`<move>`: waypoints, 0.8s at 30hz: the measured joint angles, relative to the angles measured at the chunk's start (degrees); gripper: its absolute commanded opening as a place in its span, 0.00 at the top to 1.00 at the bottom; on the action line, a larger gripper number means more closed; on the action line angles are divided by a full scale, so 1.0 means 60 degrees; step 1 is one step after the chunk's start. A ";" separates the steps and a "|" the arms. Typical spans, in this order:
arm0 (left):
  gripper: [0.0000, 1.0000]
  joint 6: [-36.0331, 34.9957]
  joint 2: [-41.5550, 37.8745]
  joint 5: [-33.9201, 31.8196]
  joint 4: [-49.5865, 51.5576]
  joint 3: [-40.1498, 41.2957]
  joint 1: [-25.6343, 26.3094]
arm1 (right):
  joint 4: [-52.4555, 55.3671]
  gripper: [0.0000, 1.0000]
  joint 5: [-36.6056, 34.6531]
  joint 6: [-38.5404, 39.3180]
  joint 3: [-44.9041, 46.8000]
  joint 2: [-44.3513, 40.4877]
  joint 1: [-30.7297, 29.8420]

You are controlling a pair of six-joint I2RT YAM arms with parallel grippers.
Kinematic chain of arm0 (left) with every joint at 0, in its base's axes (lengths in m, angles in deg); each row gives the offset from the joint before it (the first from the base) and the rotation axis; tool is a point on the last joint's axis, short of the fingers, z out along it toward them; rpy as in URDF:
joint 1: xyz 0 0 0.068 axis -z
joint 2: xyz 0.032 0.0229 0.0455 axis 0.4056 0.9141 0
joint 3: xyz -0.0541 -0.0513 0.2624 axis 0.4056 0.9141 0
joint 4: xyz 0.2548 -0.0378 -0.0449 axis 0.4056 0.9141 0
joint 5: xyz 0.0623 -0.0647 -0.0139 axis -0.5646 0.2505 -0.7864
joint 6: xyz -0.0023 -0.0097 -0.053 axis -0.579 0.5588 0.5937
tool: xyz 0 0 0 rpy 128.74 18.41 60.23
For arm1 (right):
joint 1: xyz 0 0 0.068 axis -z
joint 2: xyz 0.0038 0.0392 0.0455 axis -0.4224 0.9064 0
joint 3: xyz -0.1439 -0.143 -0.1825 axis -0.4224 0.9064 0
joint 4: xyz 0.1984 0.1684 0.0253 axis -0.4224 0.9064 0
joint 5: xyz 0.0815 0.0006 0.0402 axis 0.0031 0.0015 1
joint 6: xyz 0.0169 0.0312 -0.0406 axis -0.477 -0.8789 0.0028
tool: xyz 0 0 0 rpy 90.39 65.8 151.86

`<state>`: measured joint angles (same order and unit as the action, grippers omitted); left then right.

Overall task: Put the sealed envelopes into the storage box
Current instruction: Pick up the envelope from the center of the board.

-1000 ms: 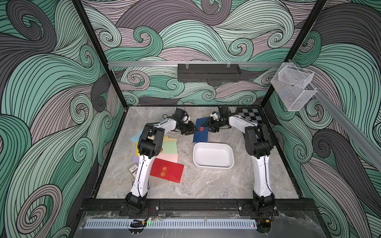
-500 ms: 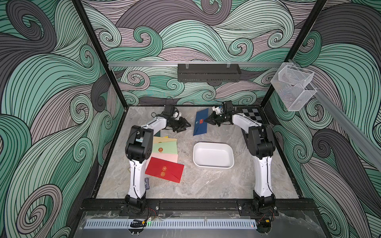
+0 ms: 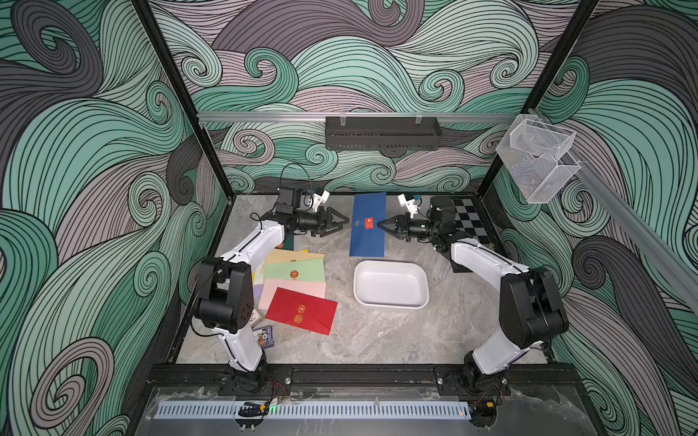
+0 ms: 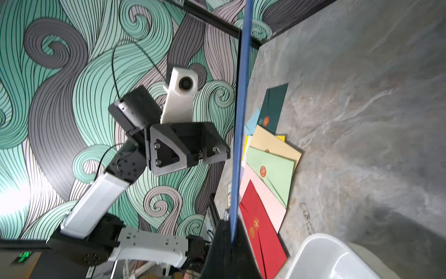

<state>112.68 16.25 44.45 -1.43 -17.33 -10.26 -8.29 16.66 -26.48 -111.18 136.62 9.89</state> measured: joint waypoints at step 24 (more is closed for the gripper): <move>0.90 0.0404 -0.1147 0.0608 -0.0568 0.0900 0.0590 | -0.1719 1.00 0.0488 -0.0980 0.0994 -0.0681 -0.0492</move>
<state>115.11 9.37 48.10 -4.84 -11.93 -6.72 -18.61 19.59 -32.36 -105.22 132.53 6.94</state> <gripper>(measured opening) 0.108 0.048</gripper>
